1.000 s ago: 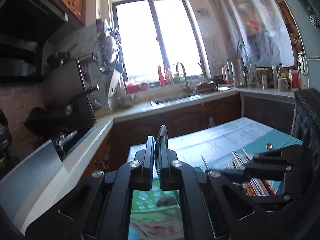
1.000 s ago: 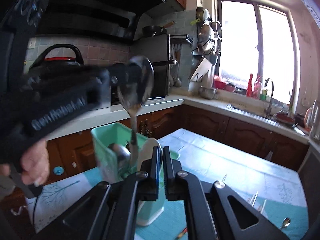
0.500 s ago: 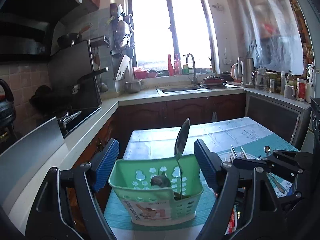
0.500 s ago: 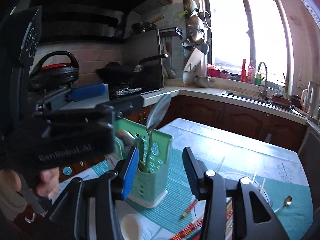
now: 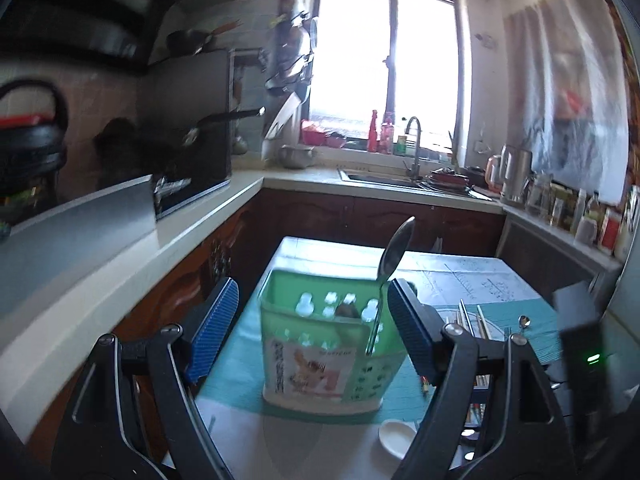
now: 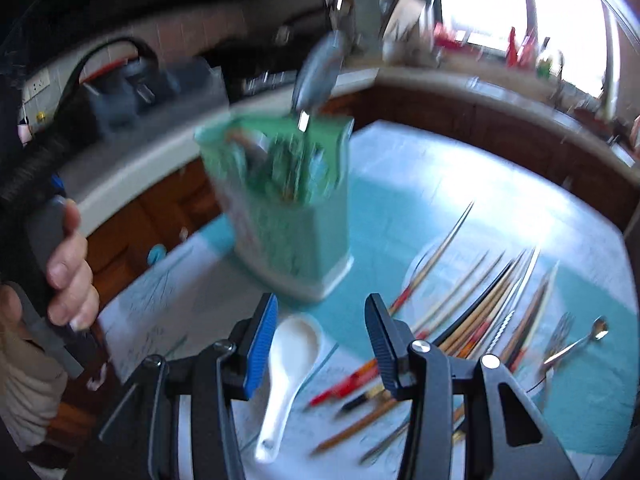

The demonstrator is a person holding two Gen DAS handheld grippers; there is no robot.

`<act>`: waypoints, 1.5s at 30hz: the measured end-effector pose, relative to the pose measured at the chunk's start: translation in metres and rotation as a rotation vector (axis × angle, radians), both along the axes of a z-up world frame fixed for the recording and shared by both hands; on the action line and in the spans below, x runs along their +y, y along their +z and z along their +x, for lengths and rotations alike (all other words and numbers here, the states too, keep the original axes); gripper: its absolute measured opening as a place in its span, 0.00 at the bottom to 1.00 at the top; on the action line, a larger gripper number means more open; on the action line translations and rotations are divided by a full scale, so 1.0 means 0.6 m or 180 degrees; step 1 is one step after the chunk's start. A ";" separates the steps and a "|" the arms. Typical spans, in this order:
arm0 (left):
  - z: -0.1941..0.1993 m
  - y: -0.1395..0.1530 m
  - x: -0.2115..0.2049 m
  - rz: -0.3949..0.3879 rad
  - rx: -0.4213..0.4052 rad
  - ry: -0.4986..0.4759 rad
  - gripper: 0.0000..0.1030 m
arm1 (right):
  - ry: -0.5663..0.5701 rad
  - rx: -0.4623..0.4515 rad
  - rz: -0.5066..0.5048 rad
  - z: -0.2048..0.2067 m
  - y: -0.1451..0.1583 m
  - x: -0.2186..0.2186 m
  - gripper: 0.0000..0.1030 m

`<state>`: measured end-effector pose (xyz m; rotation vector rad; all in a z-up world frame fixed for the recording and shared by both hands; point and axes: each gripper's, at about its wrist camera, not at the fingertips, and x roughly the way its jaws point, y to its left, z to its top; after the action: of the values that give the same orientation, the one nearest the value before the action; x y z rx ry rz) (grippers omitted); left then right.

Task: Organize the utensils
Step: 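Drop the metal spoon into the holder with the left gripper while the right lowers the white spoon, then close the right gripper on the white ceramic spoon's handle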

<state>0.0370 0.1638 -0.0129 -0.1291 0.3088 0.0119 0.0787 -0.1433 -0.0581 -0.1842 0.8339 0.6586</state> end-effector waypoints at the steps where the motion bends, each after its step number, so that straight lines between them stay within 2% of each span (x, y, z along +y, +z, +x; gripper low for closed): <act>1: -0.007 -0.005 0.005 -0.0047 0.0022 0.0012 0.73 | -0.0002 0.0069 -0.0055 0.003 -0.009 0.005 0.44; 6: -0.035 -0.032 0.037 -0.0304 0.0116 0.0077 0.73 | 0.0078 0.0347 -0.0232 0.015 -0.051 0.025 0.44; 11: -0.041 -0.053 0.053 -0.0408 0.0192 0.0061 0.73 | 0.0151 0.0636 -0.0384 0.036 -0.090 0.042 0.44; 14: -0.035 -0.059 0.057 -0.0460 0.0219 0.0023 0.73 | 0.0224 0.0713 -0.0425 0.043 -0.099 0.047 0.38; 17: -0.030 -0.063 0.054 -0.0485 0.0212 -0.0006 0.73 | 0.0317 0.0835 -0.0465 0.052 -0.099 0.055 0.19; 18: -0.028 -0.063 0.054 -0.0491 0.0213 -0.0016 0.73 | 0.0367 0.0884 -0.0504 0.056 -0.099 0.060 0.17; 24: -0.020 -0.069 0.057 -0.0547 0.0241 -0.0065 0.73 | 0.0612 0.0980 -0.0739 0.061 -0.096 0.083 0.16; 26: -0.016 -0.068 0.059 -0.0545 0.0252 -0.0062 0.73 | 0.0648 0.0904 -0.0843 0.055 -0.095 0.092 0.15; 29: -0.014 -0.072 0.059 -0.0545 0.0273 -0.0060 0.73 | 0.0677 0.0735 -0.0945 0.040 -0.095 0.106 0.09; 32: -0.014 -0.072 0.059 -0.0553 0.0275 -0.0062 0.73 | 0.0668 0.0726 -0.0904 0.031 -0.098 0.115 0.07; 37: -0.013 -0.074 0.061 -0.0559 0.0255 -0.0066 0.73 | 0.0632 0.0556 -0.0790 0.010 -0.084 0.104 0.03; 43: -0.018 -0.075 0.054 -0.0537 0.0232 -0.0104 0.73 | 0.0572 0.0320 -0.0693 -0.010 -0.058 0.071 0.02; 45: -0.021 -0.073 0.048 -0.0495 0.0210 -0.0102 0.73 | 0.0506 0.0147 -0.0679 -0.020 -0.049 0.063 0.02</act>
<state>0.0246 0.1926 -0.0569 -0.2785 0.3776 -0.0399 0.0670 -0.1053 -0.0876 -0.4331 0.9404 0.7242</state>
